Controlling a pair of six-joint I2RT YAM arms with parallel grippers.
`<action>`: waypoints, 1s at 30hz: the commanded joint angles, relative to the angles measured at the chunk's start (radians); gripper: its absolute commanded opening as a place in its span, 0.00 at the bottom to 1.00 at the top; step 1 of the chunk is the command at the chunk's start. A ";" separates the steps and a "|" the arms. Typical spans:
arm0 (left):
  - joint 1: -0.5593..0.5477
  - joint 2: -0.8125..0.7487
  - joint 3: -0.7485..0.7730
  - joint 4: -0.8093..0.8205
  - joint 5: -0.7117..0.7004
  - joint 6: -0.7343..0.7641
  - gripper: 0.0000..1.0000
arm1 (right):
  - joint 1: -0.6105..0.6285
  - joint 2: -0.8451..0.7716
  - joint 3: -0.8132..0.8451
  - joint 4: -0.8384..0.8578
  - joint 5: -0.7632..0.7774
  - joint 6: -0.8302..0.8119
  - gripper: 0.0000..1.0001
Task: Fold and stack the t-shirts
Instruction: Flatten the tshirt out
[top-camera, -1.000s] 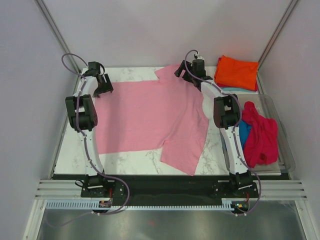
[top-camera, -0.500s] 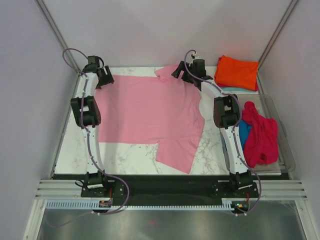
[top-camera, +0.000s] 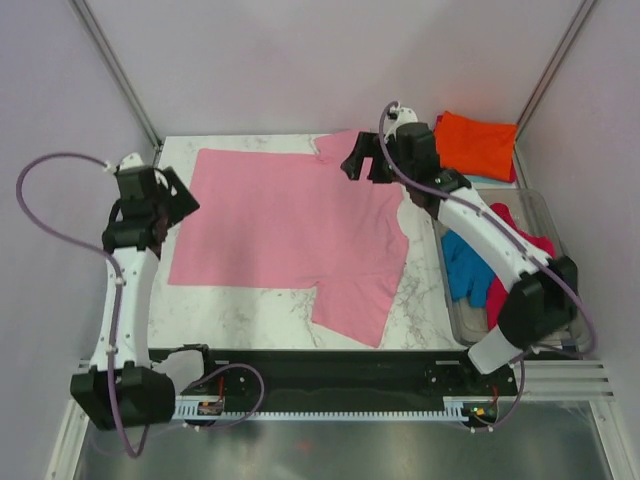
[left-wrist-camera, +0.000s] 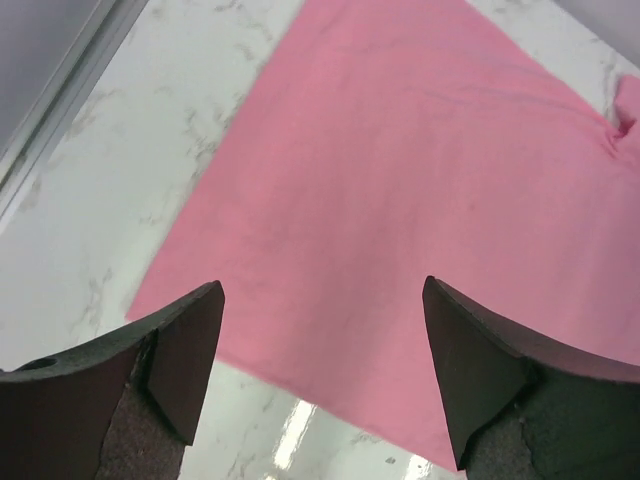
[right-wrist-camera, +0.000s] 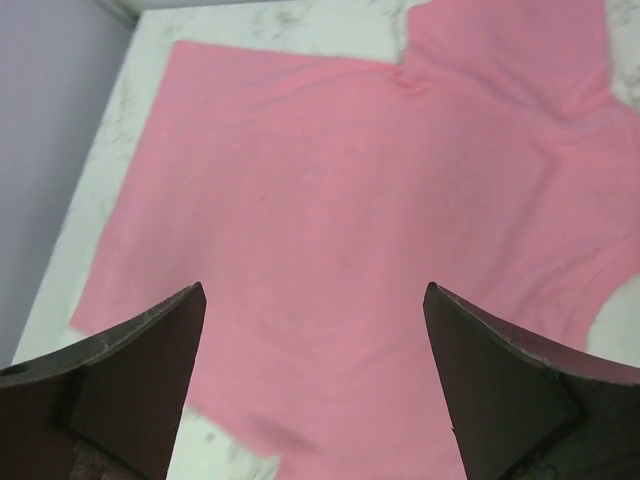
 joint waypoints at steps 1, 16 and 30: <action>0.062 -0.087 -0.304 -0.005 -0.080 -0.139 0.88 | 0.144 -0.191 -0.208 -0.102 0.170 0.055 0.98; 0.436 -0.231 -0.686 0.268 0.105 -0.334 0.81 | 0.342 -0.721 -0.706 -0.159 0.134 0.241 0.98; 0.439 -0.109 -0.774 0.474 0.046 -0.489 0.66 | 0.365 -0.859 -0.764 -0.351 0.141 0.272 0.98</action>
